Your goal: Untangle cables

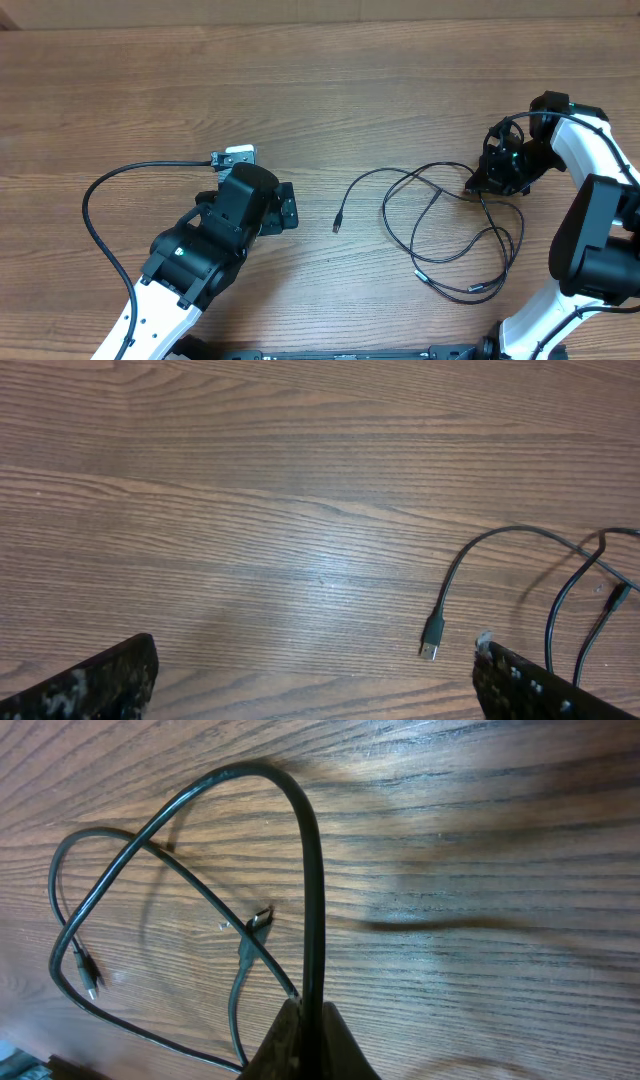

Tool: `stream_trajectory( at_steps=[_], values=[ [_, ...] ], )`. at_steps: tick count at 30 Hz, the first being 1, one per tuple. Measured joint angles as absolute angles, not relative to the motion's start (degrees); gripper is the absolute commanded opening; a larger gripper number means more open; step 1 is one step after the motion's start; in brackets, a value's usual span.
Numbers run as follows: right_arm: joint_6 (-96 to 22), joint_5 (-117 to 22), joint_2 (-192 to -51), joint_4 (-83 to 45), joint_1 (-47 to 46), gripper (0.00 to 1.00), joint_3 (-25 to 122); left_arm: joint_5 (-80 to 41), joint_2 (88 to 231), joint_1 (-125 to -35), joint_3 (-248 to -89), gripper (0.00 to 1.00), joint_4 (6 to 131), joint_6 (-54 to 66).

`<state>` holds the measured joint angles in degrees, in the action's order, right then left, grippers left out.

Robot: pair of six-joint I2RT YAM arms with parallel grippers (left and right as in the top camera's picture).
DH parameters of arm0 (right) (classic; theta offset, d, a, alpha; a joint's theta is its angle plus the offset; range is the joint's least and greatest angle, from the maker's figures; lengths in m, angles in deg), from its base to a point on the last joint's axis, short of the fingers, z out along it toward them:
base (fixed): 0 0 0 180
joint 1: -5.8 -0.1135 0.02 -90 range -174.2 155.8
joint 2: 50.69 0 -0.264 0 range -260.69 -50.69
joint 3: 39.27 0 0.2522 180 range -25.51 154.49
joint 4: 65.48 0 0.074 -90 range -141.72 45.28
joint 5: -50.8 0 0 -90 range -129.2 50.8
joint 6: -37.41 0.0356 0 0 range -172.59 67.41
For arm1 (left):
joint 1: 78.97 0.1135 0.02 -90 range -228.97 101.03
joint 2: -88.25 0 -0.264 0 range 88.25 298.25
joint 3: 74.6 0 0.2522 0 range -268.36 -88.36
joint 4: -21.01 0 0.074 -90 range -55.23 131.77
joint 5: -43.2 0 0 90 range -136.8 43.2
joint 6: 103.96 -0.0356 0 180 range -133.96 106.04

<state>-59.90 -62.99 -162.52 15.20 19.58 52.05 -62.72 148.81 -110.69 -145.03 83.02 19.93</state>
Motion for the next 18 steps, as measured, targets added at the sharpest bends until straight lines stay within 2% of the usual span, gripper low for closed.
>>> stream_trajectory(
  at_steps=[18],
  values=[
    [-59.9, -69.04, -162.5, 17.84, 19.58, 0.04, 53.18, -62.72, 148.81, -110.69, -145.03, 1.0, 83.04, 19.93]
  ],
)
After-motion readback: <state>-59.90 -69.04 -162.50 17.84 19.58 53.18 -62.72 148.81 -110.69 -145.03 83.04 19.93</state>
